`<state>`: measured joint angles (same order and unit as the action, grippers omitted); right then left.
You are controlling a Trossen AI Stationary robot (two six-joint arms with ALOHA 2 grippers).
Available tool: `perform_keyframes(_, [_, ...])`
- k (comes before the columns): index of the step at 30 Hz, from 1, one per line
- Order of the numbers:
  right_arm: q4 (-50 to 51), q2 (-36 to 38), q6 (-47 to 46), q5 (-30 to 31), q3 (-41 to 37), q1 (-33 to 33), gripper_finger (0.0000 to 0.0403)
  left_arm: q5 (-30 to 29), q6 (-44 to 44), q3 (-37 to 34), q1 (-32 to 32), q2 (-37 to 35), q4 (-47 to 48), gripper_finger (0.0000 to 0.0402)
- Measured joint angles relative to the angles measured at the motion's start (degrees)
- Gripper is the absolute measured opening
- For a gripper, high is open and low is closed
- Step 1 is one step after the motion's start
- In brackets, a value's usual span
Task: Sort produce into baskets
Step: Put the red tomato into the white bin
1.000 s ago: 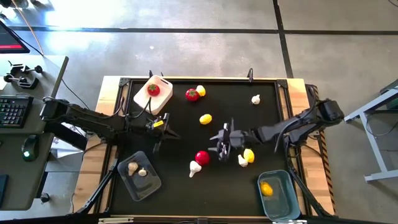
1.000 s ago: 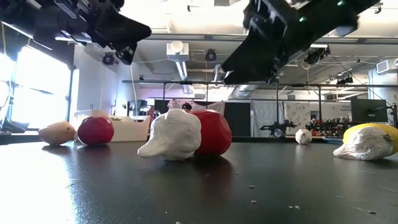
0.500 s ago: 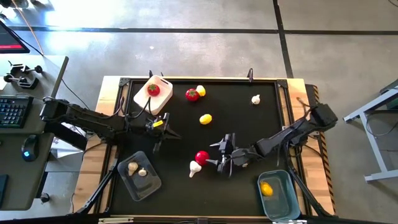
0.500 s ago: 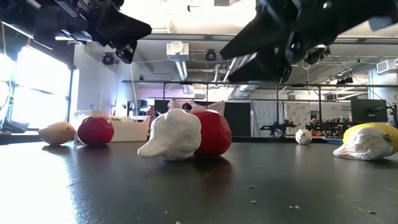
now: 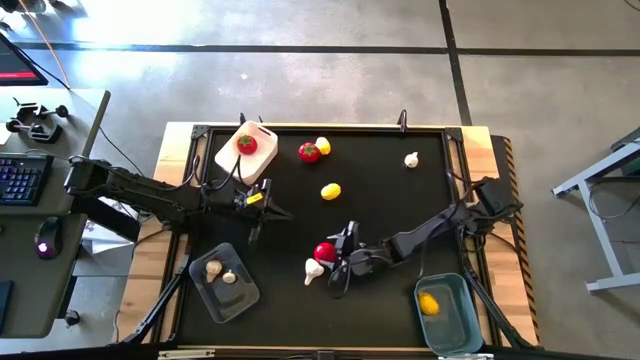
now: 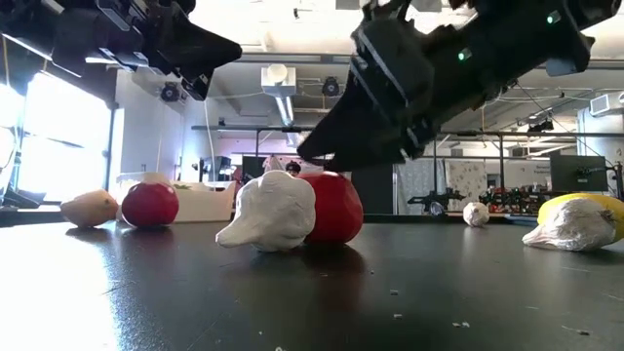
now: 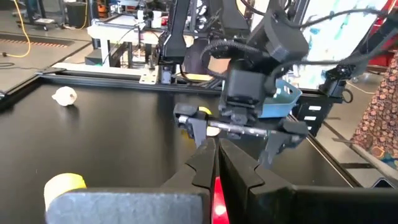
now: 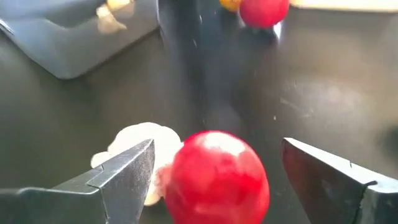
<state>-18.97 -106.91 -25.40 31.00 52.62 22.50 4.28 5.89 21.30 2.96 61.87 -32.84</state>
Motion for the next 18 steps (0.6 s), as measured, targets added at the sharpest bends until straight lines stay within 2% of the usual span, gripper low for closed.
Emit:
perform_keyframes(7, [4.13,-2.51,-1.56,-0.53,2.08,-0.45,0.0339,-1.02,-0.21,0.00,0.00,0.00,0.19,0.0007])
perform_keyframes(13, [5.67,-4.22,-1.62,-3.82,2.08,-1.74,0.0339,-1.80,-0.82,0.00,0.02,0.00,0.35,0.0007])
perform_keyframes(18, [6.12,-4.20,-0.22,-5.45,2.08,-2.72,0.0311,-3.16,-1.52,-1.43,0.00,0.00,-1.27,0.0007])
